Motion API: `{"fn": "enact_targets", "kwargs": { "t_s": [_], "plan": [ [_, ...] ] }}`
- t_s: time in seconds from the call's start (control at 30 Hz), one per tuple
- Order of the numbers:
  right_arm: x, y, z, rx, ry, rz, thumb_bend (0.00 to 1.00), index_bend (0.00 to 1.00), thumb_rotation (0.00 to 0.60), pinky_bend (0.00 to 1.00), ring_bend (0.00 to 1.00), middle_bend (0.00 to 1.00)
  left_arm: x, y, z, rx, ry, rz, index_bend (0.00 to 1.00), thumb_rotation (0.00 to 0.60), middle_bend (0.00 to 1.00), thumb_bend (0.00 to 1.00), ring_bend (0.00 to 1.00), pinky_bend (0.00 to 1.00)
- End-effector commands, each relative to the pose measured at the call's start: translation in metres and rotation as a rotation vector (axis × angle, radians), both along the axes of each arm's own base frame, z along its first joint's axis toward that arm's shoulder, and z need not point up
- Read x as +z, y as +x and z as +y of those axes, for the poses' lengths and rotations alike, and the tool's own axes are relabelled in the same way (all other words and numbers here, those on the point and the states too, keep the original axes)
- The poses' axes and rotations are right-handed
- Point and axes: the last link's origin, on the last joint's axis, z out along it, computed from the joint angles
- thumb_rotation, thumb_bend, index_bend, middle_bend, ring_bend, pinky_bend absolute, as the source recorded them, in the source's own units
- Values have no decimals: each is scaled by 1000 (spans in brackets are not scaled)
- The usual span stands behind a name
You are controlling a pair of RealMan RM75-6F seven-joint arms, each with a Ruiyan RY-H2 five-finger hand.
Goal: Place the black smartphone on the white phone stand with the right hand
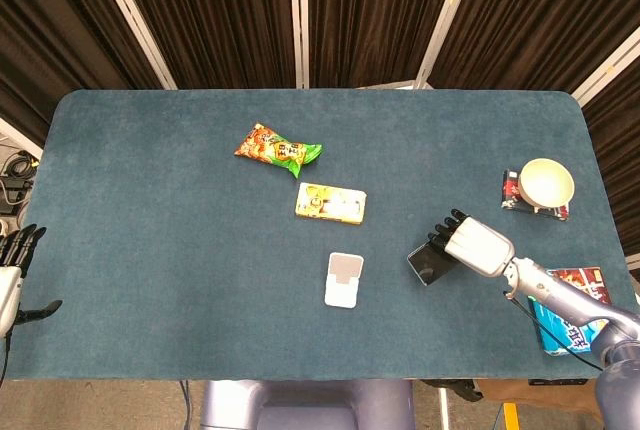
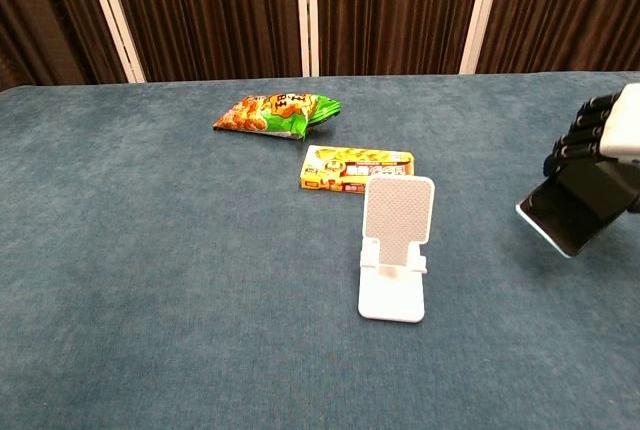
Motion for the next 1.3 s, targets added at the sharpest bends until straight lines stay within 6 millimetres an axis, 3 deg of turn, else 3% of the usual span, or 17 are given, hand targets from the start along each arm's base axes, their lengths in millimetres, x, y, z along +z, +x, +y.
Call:
{"fn": "enact_targets", "kwargs": {
  "t_s": [0.03, 0.37, 0.7, 0.8, 0.97, 1.3],
  "plan": [
    [21, 17, 7, 188, -124, 16, 562, 660, 600, 399, 475, 583, 1, 1, -1, -4, -1, -4, 0, 600, 0, 0, 0, 0],
    [37, 80, 28, 543, -370, 81, 563, 649, 600, 399, 478, 580, 7, 2, -3, -16, 6, -30, 0, 600, 0, 0, 0, 0],
    [18, 137, 38, 654, -417, 198, 566, 651, 600, 397, 478, 583, 10, 0, -2, -11, 11, -42, 0, 600, 0, 0, 0, 0],
    [1, 160, 41, 715, -423, 236, 567, 651, 600, 395, 478, 583, 11, -2, -1, -2, 9, -43, 0, 600, 0, 0, 0, 0],
    [-19, 179, 41, 727, -429, 316, 570, 648, 600, 378, 464, 585, 10, -3, 0, 4, 3, -47, 0, 600, 0, 0, 0, 0],
    [-46, 195, 48, 733, -412, 375, 604, 649, 600, 336, 459, 629, 11, -6, 1, 19, -1, -47, 0, 600, 0, 0, 0, 0]
  ]
}}
